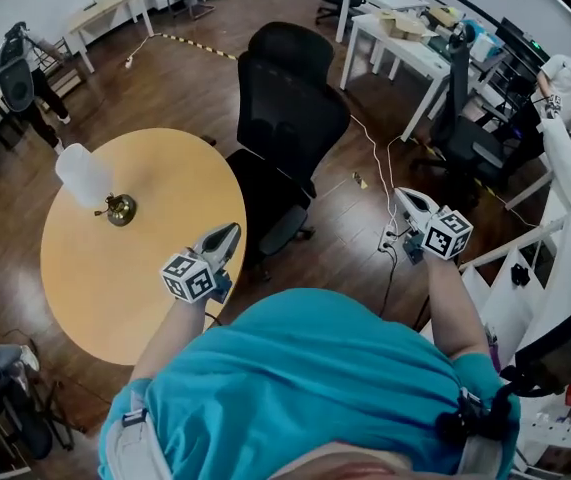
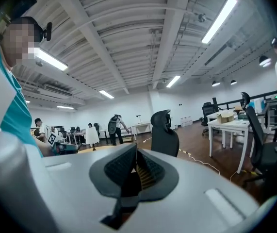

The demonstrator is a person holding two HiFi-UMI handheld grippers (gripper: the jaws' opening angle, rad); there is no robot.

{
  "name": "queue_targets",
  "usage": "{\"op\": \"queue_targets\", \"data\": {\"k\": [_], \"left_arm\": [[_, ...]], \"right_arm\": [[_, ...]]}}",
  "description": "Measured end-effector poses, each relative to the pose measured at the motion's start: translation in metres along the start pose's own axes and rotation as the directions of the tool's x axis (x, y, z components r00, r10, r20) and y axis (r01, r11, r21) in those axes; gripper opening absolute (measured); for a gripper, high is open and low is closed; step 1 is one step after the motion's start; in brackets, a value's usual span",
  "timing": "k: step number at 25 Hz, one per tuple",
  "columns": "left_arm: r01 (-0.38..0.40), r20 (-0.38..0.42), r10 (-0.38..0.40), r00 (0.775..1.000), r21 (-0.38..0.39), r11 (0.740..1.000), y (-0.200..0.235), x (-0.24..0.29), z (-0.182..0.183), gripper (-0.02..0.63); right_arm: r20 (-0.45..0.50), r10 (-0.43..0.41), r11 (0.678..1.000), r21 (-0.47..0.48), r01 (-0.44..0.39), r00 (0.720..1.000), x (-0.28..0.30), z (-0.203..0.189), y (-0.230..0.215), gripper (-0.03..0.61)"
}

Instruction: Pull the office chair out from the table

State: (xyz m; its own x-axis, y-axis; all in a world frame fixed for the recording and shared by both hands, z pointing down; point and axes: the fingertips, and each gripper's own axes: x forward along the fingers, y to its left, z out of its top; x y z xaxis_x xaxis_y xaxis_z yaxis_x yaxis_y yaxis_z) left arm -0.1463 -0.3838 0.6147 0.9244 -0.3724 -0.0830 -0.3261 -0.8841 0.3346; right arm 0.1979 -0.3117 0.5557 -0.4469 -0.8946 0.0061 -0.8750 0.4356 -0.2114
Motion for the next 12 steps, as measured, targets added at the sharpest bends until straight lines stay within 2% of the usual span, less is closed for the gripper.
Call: {"op": "queue_targets", "data": {"k": [3,7,12], "left_arm": [[-0.029,0.001,0.029,1.000,0.010,1.000,0.014,0.050,0.015,0.018],[-0.100,0.028,0.100,0.995,0.016,0.995,0.035,0.075,0.011,0.018],[-0.242,0.082,0.239,0.968,0.029,0.970,0.051,0.123,0.012,0.018]], "right_arm": [[-0.010,0.010,1.000,0.028,-0.010,1.000,0.018,0.007,-0.057,0.003],[0.005,0.043,0.998,0.050,-0.044,0.999,0.046,-0.016,-0.110,0.006],[0.008,0.146,0.988,0.058,-0.146,0.989,0.082,-0.010,-0.187,0.012]]}}
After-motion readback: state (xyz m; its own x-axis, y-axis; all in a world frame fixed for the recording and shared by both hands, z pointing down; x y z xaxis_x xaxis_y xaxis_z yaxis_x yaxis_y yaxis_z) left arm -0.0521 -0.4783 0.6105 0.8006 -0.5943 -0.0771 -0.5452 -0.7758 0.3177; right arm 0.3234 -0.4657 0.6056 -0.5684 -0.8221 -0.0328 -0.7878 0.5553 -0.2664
